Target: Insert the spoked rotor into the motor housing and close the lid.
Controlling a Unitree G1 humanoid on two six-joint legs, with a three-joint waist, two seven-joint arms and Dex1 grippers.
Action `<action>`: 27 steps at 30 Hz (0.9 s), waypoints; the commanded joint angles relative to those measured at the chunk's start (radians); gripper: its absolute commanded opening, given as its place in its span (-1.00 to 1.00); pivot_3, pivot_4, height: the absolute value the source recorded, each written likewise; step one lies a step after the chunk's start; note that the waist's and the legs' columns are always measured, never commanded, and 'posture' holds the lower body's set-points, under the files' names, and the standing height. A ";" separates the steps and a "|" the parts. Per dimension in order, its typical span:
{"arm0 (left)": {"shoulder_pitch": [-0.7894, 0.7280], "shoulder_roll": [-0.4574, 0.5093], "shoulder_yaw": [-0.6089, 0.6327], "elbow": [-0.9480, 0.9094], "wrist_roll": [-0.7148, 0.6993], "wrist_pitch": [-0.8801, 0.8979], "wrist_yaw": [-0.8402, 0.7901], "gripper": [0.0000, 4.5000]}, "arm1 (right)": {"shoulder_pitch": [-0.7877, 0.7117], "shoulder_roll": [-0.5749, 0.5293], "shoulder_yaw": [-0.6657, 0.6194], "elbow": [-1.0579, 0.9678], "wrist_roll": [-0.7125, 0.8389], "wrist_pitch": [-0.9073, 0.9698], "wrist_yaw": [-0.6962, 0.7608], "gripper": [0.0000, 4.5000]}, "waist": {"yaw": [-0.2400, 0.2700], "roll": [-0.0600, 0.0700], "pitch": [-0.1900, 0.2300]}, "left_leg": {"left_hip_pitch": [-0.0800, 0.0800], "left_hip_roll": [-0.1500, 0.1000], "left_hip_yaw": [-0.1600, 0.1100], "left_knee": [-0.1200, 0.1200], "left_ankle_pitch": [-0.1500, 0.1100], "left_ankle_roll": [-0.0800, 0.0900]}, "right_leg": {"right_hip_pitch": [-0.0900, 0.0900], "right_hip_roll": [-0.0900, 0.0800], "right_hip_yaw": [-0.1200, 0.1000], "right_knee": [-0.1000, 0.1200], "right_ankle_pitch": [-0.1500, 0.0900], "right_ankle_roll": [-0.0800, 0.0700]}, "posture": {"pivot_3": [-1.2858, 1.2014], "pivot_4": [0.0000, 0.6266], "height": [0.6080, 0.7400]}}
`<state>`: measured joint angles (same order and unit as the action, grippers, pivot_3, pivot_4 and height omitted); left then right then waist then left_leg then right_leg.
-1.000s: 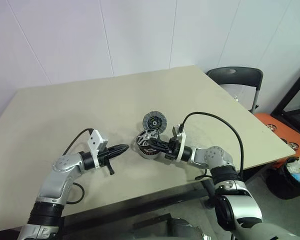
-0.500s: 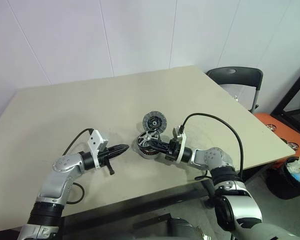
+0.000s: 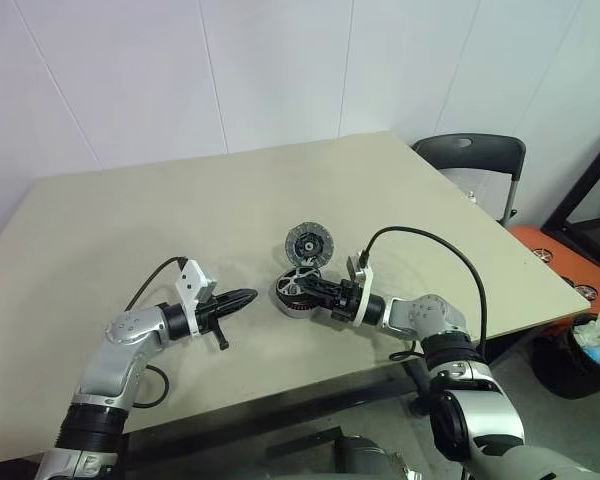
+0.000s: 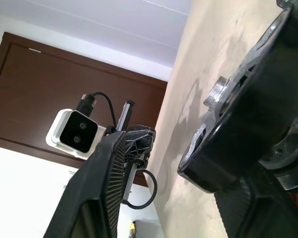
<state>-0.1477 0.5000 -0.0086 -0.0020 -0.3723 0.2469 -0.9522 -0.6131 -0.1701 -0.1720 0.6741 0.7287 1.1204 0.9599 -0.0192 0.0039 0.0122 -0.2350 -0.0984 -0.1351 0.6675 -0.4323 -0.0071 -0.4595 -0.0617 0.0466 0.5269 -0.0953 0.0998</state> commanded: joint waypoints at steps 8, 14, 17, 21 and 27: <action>-0.031 0.006 -0.004 0.005 0.022 -0.028 -0.005 -1.00 | -0.001 -0.114 0.034 -0.194 0.041 0.147 0.058 0.14 | 0.001 0.000 0.000 | 0.000 0.000 0.000 0.000 0.000 0.000 | 0.000 0.000 0.000 0.000 0.000 0.000 | 0.03 -1.00 1.00; -0.038 0.004 -0.010 0.017 0.029 -0.035 -0.006 -1.00 | 0.022 -0.190 0.065 -0.276 0.053 0.210 0.081 0.14 | 0.003 0.000 0.000 | 0.000 0.000 0.000 0.000 0.000 0.000 | 0.000 0.000 0.000 0.000 0.000 0.000 | 0.03 -1.00 1.00; -0.040 0.004 -0.011 0.022 0.031 -0.037 -0.008 -1.00 | 0.027 -0.220 0.084 -0.273 0.043 0.208 0.097 0.14 | 0.002 0.000 0.000 | 0.000 0.000 0.001 0.000 0.000 0.000 | 0.000 0.000 0.000 -0.001 0.000 0.000 | 0.03 -1.00 1.00; -0.041 0.004 -0.013 0.024 0.035 -0.037 -0.009 -1.00 | 0.027 -0.233 0.101 -0.269 0.035 0.187 0.106 0.14 | 0.003 0.000 0.000 | 0.000 0.000 0.001 0.000 0.000 0.000 | 0.001 0.000 0.000 -0.001 0.000 0.000 | 0.03 -1.00 1.00; -0.040 0.000 -0.020 0.022 0.042 -0.037 -0.007 -1.00 | 0.011 -0.211 0.206 -0.410 -0.062 -0.010 0.074 0.14 | 0.001 0.000 0.000 | 0.000 0.000 0.001 0.000 0.000 0.000 | 0.000 0.000 0.000 0.000 0.000 0.000 | 0.03 -1.00 1.00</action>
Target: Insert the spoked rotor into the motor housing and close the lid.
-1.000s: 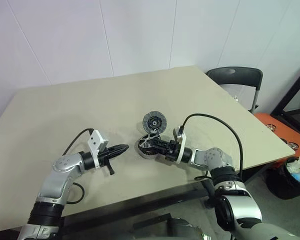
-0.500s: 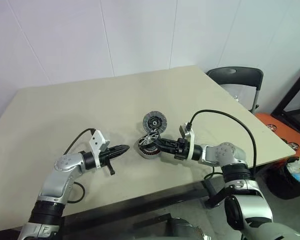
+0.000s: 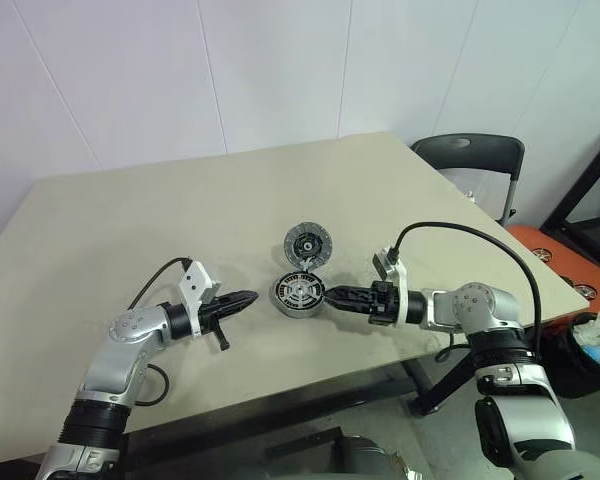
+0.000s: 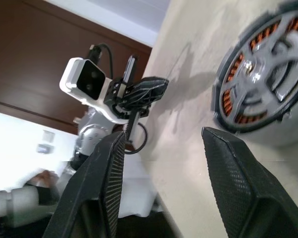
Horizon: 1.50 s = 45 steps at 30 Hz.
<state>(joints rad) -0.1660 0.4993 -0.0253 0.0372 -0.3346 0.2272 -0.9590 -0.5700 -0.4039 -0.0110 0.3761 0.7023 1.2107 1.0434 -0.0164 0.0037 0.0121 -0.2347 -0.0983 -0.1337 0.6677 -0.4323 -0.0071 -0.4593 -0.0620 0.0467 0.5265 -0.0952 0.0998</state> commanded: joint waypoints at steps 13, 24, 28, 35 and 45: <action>-0.016 0.001 0.005 -0.034 -0.002 -0.011 0.010 -1.00 | -0.026 0.080 0.345 -0.154 -0.449 -0.566 -0.187 -0.99 | 0.001 -0.001 0.000 | 0.000 0.000 0.000 0.000 0.000 0.000 | -0.001 0.000 -0.001 0.000 0.000 0.000 | 0.03 -1.00 1.00; -0.003 -0.004 0.000 -0.052 -0.003 -0.006 0.017 -1.00 | -0.030 0.135 0.369 -0.009 -0.583 -0.705 -0.269 -0.99 | 0.000 -0.001 0.000 | 0.001 0.000 0.000 0.000 0.000 -0.001 | 0.000 0.000 -0.001 0.000 0.000 -0.001 | 0.03 -1.00 1.00; 0.002 -0.004 -0.001 -0.058 -0.004 -0.004 0.018 -1.00 | -0.029 0.104 0.423 0.060 -0.666 -0.700 -0.279 -0.99 | 0.000 -0.001 -0.004 | 0.003 0.000 0.000 0.000 0.001 -0.002 | 0.003 0.000 -0.001 0.001 0.001 -0.001 | 0.03 -1.00 1.00; -0.004 -0.003 -0.002 -0.051 -0.002 -0.006 0.014 -1.00 | -0.008 0.047 0.326 -0.146 -0.467 -0.568 -0.055 -0.99 | 0.007 0.002 -0.005 | 0.018 0.000 -0.004 -0.001 -0.002 0.003 | 0.021 0.000 -0.004 -0.001 -0.002 0.002 | 0.03 -1.00 1.00; -0.010 -0.007 -0.006 -0.040 0.000 -0.016 0.004 -1.00 | -0.072 -0.179 0.459 -0.377 -0.592 -0.616 0.075 -0.99 | 0.001 0.005 -0.002 | 0.015 0.005 0.000 -0.002 -0.004 -0.003 | 0.016 0.005 -0.004 -0.002 -0.002 0.002 | 0.03 -1.00 1.00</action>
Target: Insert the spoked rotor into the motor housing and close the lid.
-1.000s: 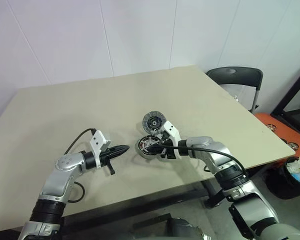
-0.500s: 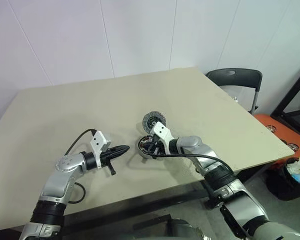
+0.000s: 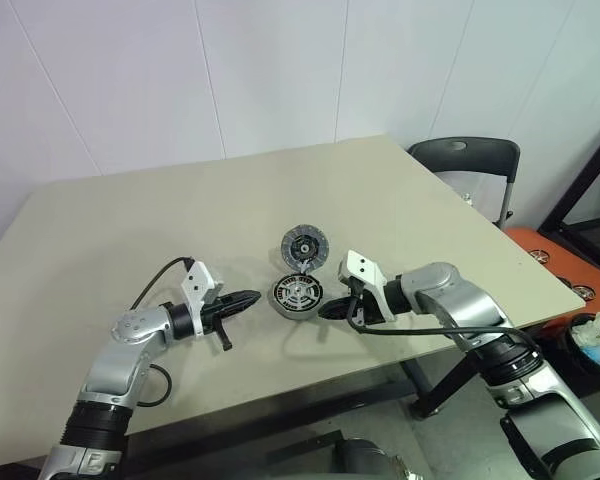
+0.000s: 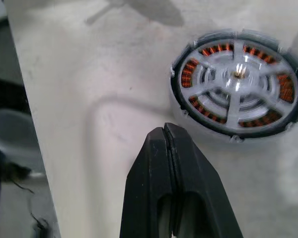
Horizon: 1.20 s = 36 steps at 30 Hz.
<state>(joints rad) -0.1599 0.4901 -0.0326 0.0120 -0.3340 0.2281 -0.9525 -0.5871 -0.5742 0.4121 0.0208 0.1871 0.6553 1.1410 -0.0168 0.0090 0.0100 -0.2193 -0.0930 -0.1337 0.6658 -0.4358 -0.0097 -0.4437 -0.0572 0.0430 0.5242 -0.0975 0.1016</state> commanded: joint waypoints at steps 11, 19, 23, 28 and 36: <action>0.009 0.012 0.009 -0.025 0.003 -0.026 0.000 -1.00 | -0.121 0.010 0.133 0.102 -0.283 -0.236 -0.068 -0.31 | 0.005 -0.001 0.001 | -0.002 0.000 0.000 0.000 -0.002 0.001 | -0.002 0.000 -0.001 0.000 0.001 -0.001 | 0.03 -1.00 1.00; 0.019 0.011 0.007 -0.024 0.005 -0.032 0.007 -1.00 | -0.115 0.020 0.142 0.138 -0.329 -0.273 -0.047 0.90 | 0.005 0.000 0.001 | -0.002 0.000 0.000 0.000 -0.002 0.001 | -0.002 0.000 -0.001 0.000 0.000 -0.001 | 0.03 -1.00 1.00; 0.021 0.011 0.005 -0.022 0.007 -0.033 0.010 -1.00 | -0.113 0.020 0.133 0.131 -0.327 -0.269 -0.029 0.99 | 0.005 0.000 0.001 | -0.002 0.000 0.000 0.000 -0.002 0.001 | -0.002 0.000 -0.001 0.000 0.000 -0.001 | 0.03 -1.00 1.00; 0.021 0.009 0.004 -0.022 0.010 -0.033 0.013 -1.00 | -0.112 0.044 0.131 0.162 -0.345 -0.296 -0.070 0.99 | 0.004 0.000 0.001 | -0.003 0.000 0.000 0.000 -0.002 0.001 | -0.002 0.000 -0.001 0.000 0.000 -0.001 | 0.03 -1.00 1.00; 0.022 0.008 0.004 -0.021 0.015 -0.029 0.016 -1.00 | -0.119 0.059 0.129 0.189 -0.372 -0.350 -0.099 0.99 | 0.004 0.001 0.002 | -0.003 0.000 -0.001 0.000 -0.002 0.001 | -0.002 0.001 -0.001 0.000 0.000 -0.001 | 0.03 -1.00 1.00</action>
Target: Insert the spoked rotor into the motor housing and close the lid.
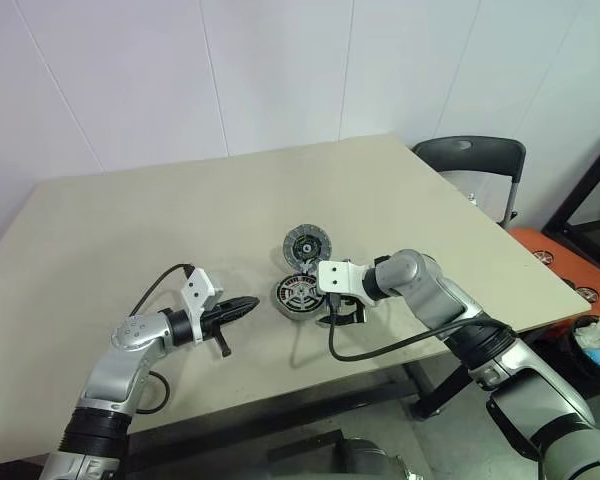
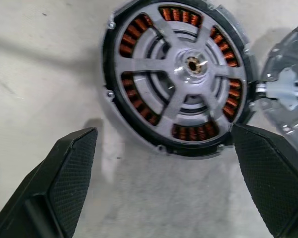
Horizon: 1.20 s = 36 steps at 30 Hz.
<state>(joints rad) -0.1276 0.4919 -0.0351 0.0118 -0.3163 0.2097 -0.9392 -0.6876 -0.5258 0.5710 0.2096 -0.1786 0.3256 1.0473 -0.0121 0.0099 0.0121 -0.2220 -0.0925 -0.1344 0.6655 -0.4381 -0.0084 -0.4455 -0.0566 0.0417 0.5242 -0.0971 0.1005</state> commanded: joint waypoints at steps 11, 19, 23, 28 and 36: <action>-0.017 0.003 0.006 -0.015 0.003 -0.014 0.012 -1.00 | 0.022 0.012 -0.006 0.048 -0.026 -0.041 0.013 0.46 | -0.001 0.000 0.000 | -0.001 0.000 0.000 0.000 0.000 0.000 | -0.001 0.000 0.000 0.000 0.000 0.000 | 0.03 -1.00 1.00; -0.021 0.003 0.007 -0.006 0.008 -0.020 0.015 -1.00 | 0.015 0.020 -0.022 0.081 -0.044 -0.061 0.004 0.06 | -0.001 0.000 0.000 | 0.001 0.000 0.000 0.000 0.000 0.000 | 0.000 0.000 0.000 0.000 0.000 0.000 | 0.03 -1.00 1.00; -0.022 0.003 0.007 -0.002 0.010 -0.024 0.018 -1.00 | 0.019 0.022 -0.027 0.069 -0.040 -0.063 0.027 -0.34 | -0.001 0.000 0.000 | 0.002 0.000 0.000 0.000 0.000 0.000 | 0.001 0.000 0.000 0.000 0.000 0.000 | 0.03 -1.00 1.00; -0.024 0.004 0.008 0.002 0.013 -0.026 0.019 -1.00 | 0.013 0.038 -0.041 0.077 -0.053 -0.071 0.012 -0.96 | 0.000 0.000 0.000 | 0.002 0.000 0.000 0.000 0.000 0.000 | 0.001 0.000 0.000 0.000 -0.001 -0.001 | 0.03 -1.00 1.00; -0.034 0.009 0.006 0.015 0.022 -0.032 0.014 -1.00 | 0.006 0.042 -0.053 0.100 -0.065 -0.081 -0.010 -0.97 | 0.000 0.000 0.000 | 0.002 0.000 0.000 0.000 0.000 -0.001 | 0.001 0.000 -0.001 0.000 -0.001 -0.001 | 0.03 -1.00 1.00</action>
<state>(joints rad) -0.1350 0.4914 -0.0353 0.0378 -0.2951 0.2019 -0.9228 -0.6777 -0.4805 0.5241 0.2881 -0.2220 0.2356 1.0412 -0.0122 0.0101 0.0126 -0.2195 -0.0922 -0.1347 0.6653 -0.4383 -0.0090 -0.4443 -0.0565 0.0412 0.5243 -0.0983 0.0999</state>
